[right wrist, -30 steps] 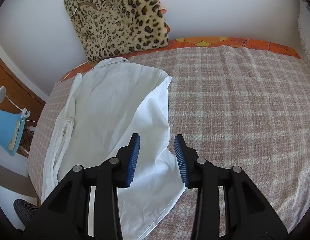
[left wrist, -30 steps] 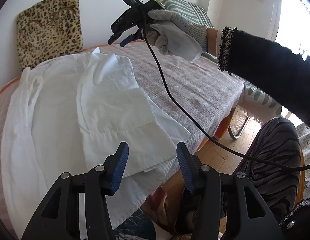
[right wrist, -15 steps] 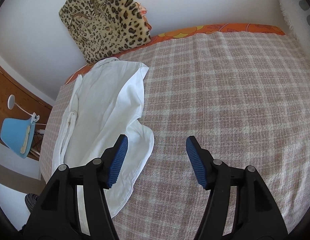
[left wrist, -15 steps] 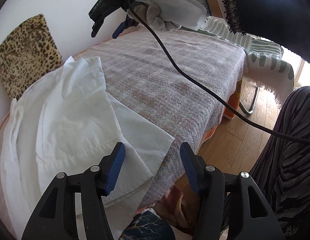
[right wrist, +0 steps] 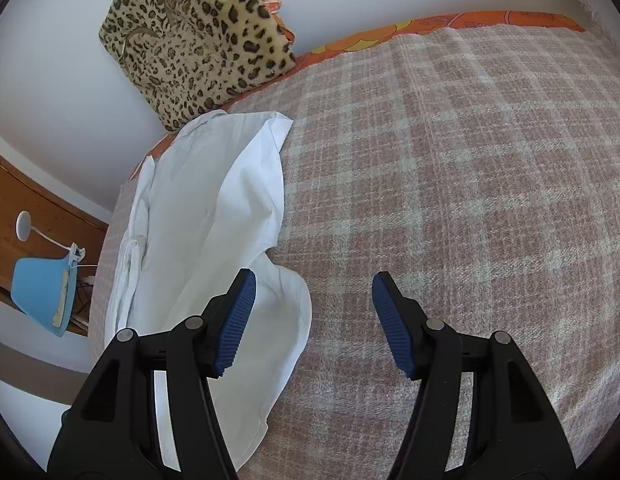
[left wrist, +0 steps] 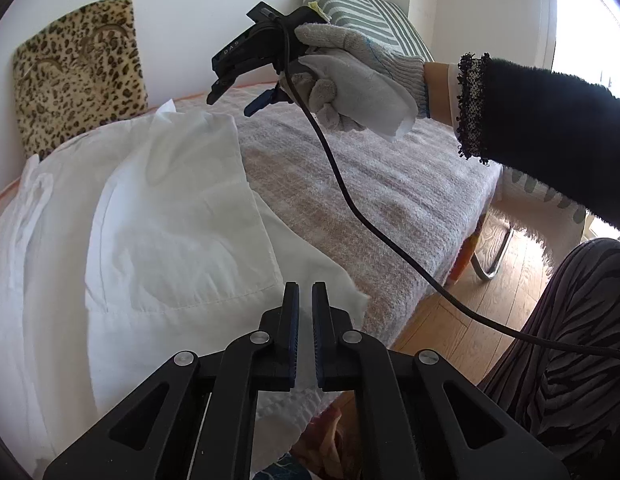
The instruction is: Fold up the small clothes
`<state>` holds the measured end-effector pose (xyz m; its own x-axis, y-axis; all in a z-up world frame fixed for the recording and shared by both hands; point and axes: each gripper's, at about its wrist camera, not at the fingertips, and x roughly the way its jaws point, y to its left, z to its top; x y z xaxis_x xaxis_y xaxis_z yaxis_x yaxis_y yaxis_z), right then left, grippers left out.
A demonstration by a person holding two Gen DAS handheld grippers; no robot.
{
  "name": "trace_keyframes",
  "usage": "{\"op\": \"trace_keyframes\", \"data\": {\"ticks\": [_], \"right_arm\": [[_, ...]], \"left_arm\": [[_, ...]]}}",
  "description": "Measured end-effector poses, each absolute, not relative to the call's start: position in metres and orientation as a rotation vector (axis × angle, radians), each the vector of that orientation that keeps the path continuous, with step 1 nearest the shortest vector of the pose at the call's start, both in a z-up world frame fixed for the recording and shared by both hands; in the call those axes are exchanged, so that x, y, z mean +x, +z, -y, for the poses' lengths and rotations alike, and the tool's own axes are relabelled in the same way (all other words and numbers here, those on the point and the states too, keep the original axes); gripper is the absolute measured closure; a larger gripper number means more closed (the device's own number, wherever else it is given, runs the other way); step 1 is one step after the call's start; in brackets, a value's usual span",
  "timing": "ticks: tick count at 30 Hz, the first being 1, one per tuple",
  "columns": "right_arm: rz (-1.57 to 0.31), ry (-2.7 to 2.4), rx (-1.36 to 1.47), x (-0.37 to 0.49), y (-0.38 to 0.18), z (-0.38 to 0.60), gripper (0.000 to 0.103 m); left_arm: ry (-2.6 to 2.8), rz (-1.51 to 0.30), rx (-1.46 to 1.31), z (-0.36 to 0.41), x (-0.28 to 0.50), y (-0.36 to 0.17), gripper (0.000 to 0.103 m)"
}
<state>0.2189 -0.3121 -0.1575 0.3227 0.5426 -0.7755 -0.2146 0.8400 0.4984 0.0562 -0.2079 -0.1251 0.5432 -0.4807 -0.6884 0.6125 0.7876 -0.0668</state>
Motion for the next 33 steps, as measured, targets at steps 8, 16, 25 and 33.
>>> {"op": "trace_keyframes", "data": {"ticks": [8, 16, 25, 33], "right_arm": [[-1.131, 0.501, 0.352, 0.222, -0.154, 0.317, 0.039], [-1.142, 0.484, 0.375, 0.227, -0.163, 0.321, 0.039], [-1.152, 0.563, 0.421, 0.218, -0.175, 0.309, 0.039], [-1.155, 0.553, 0.271, 0.206, -0.165, 0.273, 0.09]], "left_arm": [[-0.673, -0.716, 0.294, 0.233, 0.039, -0.125, 0.057], [-0.708, -0.705, 0.318, 0.234, 0.043, -0.14, 0.088], [-0.732, -0.733, 0.064, 0.201, 0.05, -0.123, 0.101], [-0.728, -0.702, -0.091, 0.178, 0.046, -0.104, 0.101]]}}
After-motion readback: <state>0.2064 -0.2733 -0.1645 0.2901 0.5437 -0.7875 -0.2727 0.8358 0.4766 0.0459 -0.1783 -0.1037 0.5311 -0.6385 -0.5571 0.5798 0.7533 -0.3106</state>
